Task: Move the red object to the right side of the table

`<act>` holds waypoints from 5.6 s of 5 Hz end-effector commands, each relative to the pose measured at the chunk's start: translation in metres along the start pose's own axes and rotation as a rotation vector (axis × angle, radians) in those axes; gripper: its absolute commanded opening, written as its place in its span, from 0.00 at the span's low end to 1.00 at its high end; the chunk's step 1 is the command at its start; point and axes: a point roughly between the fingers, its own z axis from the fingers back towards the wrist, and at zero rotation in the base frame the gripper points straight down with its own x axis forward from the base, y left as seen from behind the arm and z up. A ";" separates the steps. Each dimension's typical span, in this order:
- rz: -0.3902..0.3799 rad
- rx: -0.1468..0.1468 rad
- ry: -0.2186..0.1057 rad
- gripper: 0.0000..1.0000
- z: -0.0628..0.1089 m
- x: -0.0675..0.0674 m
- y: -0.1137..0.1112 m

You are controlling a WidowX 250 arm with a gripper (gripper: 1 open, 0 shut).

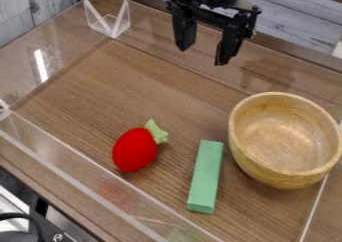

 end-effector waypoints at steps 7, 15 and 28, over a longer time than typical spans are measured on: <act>0.080 -0.004 -0.056 1.00 0.010 -0.007 0.025; -0.091 0.027 -0.049 1.00 0.032 0.014 0.014; -0.056 0.005 0.123 1.00 -0.054 -0.070 -0.005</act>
